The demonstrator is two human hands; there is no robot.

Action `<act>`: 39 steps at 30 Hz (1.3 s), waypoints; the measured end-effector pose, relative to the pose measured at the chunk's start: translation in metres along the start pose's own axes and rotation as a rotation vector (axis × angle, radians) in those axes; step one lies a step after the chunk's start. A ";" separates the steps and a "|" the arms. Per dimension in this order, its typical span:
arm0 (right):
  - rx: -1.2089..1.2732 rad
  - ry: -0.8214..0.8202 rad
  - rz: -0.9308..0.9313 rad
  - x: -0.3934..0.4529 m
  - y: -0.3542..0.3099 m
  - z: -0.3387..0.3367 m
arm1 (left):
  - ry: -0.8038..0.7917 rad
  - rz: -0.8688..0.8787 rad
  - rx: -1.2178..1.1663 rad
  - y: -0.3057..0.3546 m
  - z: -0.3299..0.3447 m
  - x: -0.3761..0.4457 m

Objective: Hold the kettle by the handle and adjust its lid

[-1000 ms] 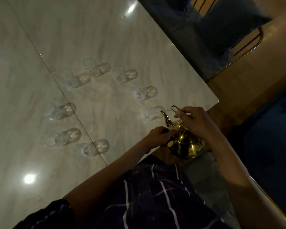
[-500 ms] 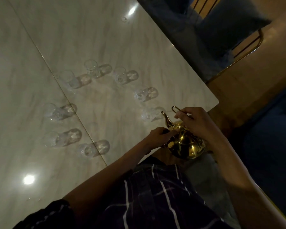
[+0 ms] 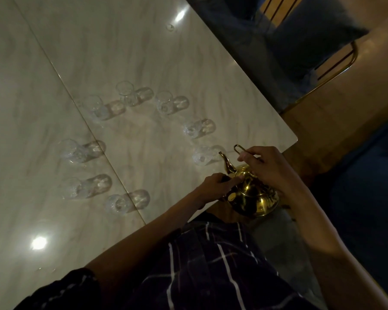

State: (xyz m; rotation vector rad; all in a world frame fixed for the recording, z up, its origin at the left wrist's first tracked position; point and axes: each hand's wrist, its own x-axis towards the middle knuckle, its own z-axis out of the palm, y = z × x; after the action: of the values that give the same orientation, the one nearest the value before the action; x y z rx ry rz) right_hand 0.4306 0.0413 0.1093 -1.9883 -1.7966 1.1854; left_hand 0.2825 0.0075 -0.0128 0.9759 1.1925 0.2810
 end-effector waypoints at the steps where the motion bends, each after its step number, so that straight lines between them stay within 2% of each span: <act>1: -0.002 0.000 0.000 0.000 0.001 0.000 | 0.002 -0.004 0.003 0.000 0.000 0.000; 39: -0.005 0.000 -0.032 -0.001 0.001 -0.001 | 0.011 -0.006 -0.014 0.004 0.002 -0.006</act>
State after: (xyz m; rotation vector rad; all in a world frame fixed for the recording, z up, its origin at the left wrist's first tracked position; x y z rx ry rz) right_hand 0.4321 0.0401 0.1094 -1.9542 -1.8258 1.1725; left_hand 0.2830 0.0045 -0.0056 0.9591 1.2015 0.2897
